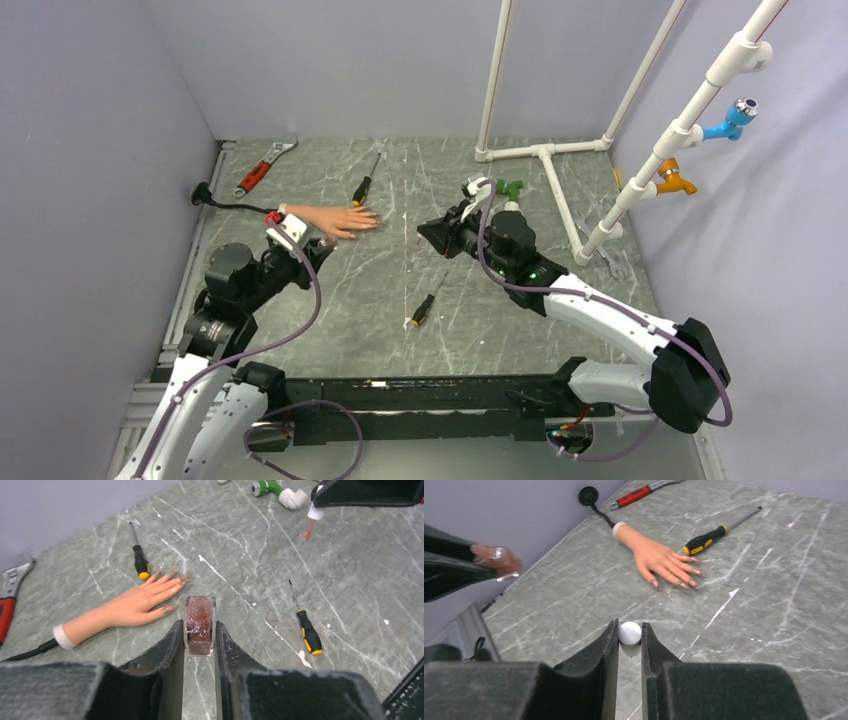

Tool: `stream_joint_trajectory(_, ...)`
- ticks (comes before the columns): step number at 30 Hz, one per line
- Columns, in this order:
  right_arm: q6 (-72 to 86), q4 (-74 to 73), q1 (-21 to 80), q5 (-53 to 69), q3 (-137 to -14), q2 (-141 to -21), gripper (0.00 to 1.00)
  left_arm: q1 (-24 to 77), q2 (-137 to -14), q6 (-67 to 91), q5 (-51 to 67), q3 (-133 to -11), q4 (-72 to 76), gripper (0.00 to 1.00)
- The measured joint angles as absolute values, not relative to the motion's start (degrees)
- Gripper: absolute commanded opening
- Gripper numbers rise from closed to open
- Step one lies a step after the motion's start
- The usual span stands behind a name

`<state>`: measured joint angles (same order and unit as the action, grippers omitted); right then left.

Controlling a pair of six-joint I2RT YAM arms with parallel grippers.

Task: Paint the nails
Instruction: Paint the nail polish on the nail.

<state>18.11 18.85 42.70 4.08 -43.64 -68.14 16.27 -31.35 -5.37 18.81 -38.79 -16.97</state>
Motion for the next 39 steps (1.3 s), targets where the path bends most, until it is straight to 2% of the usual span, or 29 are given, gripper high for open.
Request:
stream_joint_trajectory(17,14.5,15.7,41.1,22.3,-47.5,-64.5,0.00,17.2,-36.1,-5.1,34.1,-38.8,-16.5,0.00)
stream_joint_trajectory(29,15.7,15.4,36.1,32.9,-51.7,-68.7,0.00,19.0,-37.1,-4.9,40.7,-38.8,-16.1,0.00)
stream_joint_trajectory(39,17.3,15.8,35.3,41.8,-60.3,-68.3,0.00,19.7,-39.2,-4.3,52.0,-38.9,-13.9,0.00)
